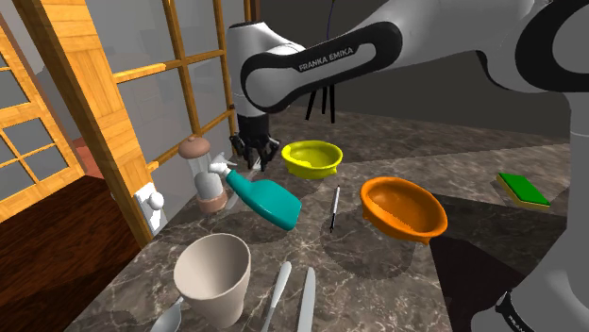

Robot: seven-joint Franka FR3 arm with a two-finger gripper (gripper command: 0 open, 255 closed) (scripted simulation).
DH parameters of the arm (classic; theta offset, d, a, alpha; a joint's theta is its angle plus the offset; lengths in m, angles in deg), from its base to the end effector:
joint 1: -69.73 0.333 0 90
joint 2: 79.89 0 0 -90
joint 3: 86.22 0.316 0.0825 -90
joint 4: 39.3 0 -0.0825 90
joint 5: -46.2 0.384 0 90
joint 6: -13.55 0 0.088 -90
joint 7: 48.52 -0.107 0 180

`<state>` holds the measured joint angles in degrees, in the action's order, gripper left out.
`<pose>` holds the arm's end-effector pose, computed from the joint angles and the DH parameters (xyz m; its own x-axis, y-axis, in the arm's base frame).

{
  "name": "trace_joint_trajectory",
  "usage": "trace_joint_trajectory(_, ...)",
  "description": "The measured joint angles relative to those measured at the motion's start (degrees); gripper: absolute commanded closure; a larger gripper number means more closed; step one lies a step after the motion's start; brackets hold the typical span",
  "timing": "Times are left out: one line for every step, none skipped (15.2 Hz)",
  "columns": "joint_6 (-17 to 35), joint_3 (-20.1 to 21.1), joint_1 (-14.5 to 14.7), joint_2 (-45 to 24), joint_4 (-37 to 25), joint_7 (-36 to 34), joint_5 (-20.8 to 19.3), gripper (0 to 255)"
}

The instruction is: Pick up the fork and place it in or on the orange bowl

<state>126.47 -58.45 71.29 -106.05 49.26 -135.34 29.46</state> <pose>0.6221 0.2749 0.4135 0.5902 -0.8046 0.0657 -0.8054 -0.5924 -0.0193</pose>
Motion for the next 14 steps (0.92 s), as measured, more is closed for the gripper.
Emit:
trace_joint_trajectory(-0.7, 0.1, -0.1, 0.3, -0.4, 0.2, 0.2, 255)
trace_joint_trajectory(-1.4, 0.1, 0.1, 0.3, -1.2, 0.2, 0.3, 255)
trace_joint_trajectory(-2.2, 0.2, 0.1, 0.5, -1.7, 0.4, 0.4, 255)
trace_joint_trajectory(-2.7, 0.3, 0.1, 0.7, -2.2, 0.5, 0.5, 255)
trace_joint_trajectory(-3.3, 0.3, 0.1, 0.7, -2.7, 0.6, 0.6, 255)
trace_joint_trajectory(-3.9, 0.4, 0.1, 1.0, -3.1, 0.7, 0.7, 255)
trace_joint_trajectory(-4.6, 0.4, 0.1, 1.2, -3.5, 0.8, 0.9, 255)
trace_joint_trajectory(-5.3, 0.5, 0.2, 1.3, -4.2, 0.9, 1.0, 255)
trace_joint_trajectory(-6.1, 0.5, 0.2, 1.4, -5.0, 1.0, 1.0, 255)
trace_joint_trajectory(-6.9, 0.6, 0.4, 1.4, -5.7, 1.0, 1.1, 255)
trace_joint_trajectory(-7.5, 0.6, 0.4, 1.4, -6.3, 1.1, 1.1, 255)
trace_joint_trajectory(-8.3, 0.6, 0.4, 1.6, -7.0, 1.4, 1.3, 255)
trace_joint_trajectory(-9.0, 0.7, 0.5, 1.6, -7.7, 1.4, 1.3, 255)
trace_joint_trajectory(-9.8, 0.7, 0.6, 1.6, -8.6, 1.5, 1.3, 255)
